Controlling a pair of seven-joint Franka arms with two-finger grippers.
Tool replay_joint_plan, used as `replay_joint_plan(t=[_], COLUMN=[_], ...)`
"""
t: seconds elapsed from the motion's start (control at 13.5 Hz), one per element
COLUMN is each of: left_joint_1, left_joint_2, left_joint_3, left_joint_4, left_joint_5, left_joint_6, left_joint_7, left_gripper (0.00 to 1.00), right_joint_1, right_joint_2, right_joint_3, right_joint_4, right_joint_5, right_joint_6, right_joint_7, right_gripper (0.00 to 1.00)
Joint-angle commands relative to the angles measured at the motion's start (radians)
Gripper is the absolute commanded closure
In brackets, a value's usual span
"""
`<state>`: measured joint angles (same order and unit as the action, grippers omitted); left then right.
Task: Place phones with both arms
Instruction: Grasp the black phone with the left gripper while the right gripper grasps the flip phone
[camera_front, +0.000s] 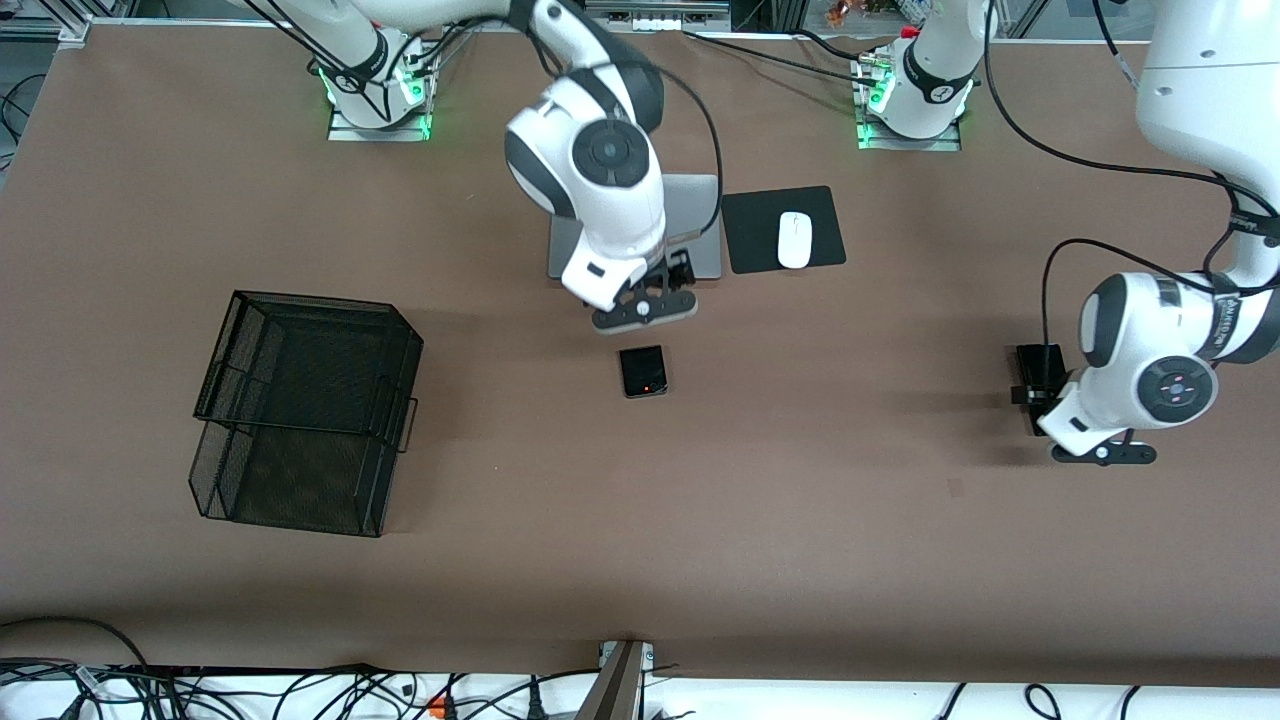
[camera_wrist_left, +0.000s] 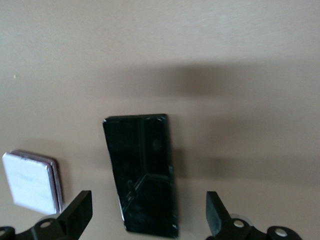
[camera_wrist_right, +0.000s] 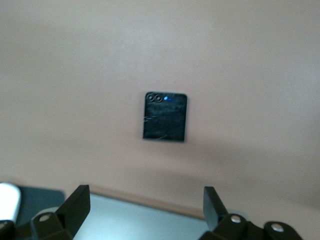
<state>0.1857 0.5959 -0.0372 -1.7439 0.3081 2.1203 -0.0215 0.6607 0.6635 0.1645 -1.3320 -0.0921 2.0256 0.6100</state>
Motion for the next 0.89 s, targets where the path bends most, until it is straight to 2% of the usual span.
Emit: replay_joint_plan(t=[0.0, 0.22, 0.74, 0.81], left_joint_1=[0.075, 0.113, 0.153, 0.155], left_joint_2=[-0.011, 0.010, 0.068, 0.070], left_joint_3=[-0.023, -0.024, -0.026, -0.026], left_joint_4=[-0.061, -0.074, -0.074, -0.074], left_joint_5=[-0.084, -0.200, -0.233, -0.271], left_joint_6=[0.094, 0.119, 0.153, 0.150], left_joint_7=[0.147, 0.235, 0.250, 0.252], left_gripper=[0.00, 0.00, 0.00, 0.11], right_joint_1=[0.005, 0.008, 0.008, 0.010], right_joint_2=[0.099, 0.180, 0.283, 0.292], right_joint_3=[-0.003, -0.003, -0.003, -0.003], right_joint_4=[0.031, 0.031, 0.030, 0.030], right_joint_5=[-0.082, -0.118, -0.201, -0.201], right_joint_6=[0.102, 0.201, 0.343, 0.357], right_joint_7=[-0.007, -0.007, -0.013, -0.013], right_gripper=[0.00, 0.00, 0.00, 0.00])
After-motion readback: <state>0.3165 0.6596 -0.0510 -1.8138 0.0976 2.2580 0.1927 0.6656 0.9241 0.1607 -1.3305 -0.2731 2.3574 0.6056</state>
